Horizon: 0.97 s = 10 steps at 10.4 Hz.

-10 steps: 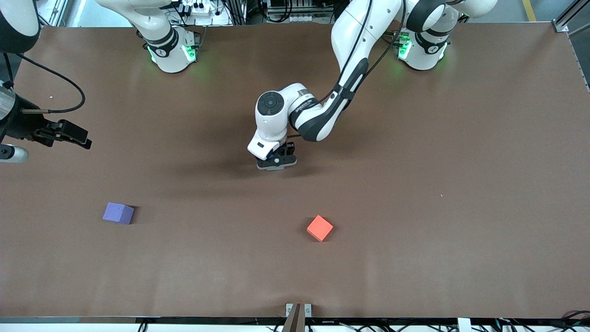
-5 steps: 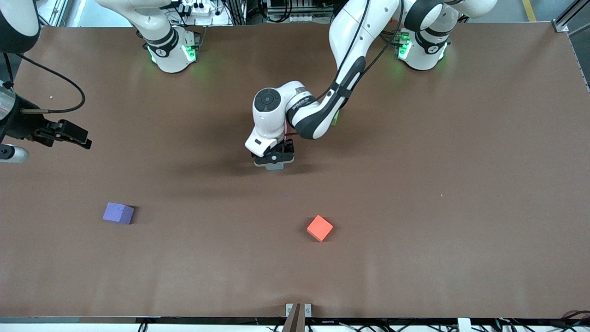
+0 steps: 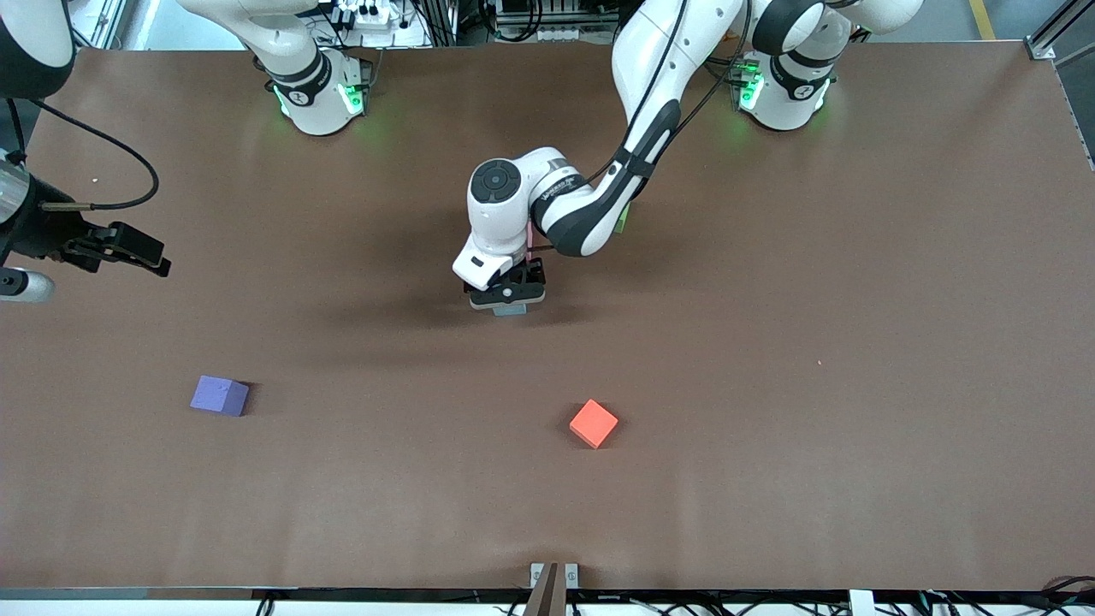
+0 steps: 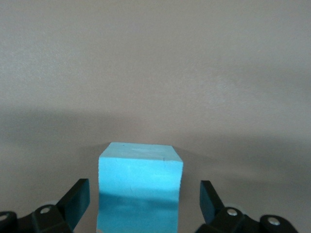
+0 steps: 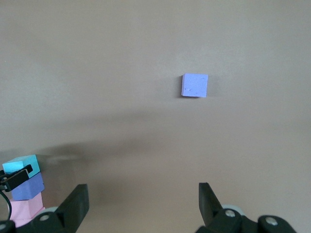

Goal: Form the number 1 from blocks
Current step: 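Lower the cyan block below the purple block with the left gripper, then open the left gripper and withdraw it from the cyan block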

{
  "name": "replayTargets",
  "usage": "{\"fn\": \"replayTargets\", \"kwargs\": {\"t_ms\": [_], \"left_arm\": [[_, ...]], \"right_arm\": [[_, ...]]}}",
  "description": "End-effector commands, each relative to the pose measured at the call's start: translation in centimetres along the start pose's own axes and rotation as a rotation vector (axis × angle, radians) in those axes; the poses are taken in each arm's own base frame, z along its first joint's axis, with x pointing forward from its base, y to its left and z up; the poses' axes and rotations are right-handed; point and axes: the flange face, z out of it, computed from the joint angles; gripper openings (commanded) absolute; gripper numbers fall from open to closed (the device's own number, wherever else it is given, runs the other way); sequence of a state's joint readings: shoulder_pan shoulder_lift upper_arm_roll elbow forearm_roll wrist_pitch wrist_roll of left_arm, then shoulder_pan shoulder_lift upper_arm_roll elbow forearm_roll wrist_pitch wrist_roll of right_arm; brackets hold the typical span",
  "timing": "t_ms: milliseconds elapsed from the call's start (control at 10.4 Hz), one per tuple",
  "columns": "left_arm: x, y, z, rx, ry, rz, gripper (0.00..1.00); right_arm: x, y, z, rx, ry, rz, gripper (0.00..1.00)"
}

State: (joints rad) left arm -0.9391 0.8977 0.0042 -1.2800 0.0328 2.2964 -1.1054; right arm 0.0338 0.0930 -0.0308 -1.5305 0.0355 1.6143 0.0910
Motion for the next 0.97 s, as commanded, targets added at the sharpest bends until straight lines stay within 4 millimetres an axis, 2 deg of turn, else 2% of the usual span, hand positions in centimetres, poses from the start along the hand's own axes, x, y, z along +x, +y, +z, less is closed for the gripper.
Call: {"fn": "replayTargets", "kwargs": {"t_ms": [0,290,386,579,676,869], "left_arm": [[0.1,0.2,-2.8,0.017,0.025,-0.019,1.00],[0.8,-0.6,-6.1,0.069,0.004,-0.035,1.00],[1.8,-1.5,-7.5,0.097,0.004,-0.064,1.00],[6.5,-4.7,-10.2,0.137,0.021,-0.122,1.00],[9.7,-7.1,-12.4,0.140,0.021,-0.121,1.00],[17.0,-13.6,-16.9,0.135,0.025,-0.148,1.00]], "right_arm": [[0.1,0.0,-0.3,-0.007,0.004,-0.004,1.00],[0.2,0.0,-0.4,-0.007,0.007,-0.003,1.00],[0.2,-0.2,-0.4,-0.006,0.008,-0.003,1.00],[0.1,-0.9,-0.5,-0.010,0.013,0.014,1.00],[0.0,-1.1,-0.6,-0.008,0.014,0.032,1.00],[-0.3,-1.8,-1.0,-0.006,0.020,0.031,1.00]]}}
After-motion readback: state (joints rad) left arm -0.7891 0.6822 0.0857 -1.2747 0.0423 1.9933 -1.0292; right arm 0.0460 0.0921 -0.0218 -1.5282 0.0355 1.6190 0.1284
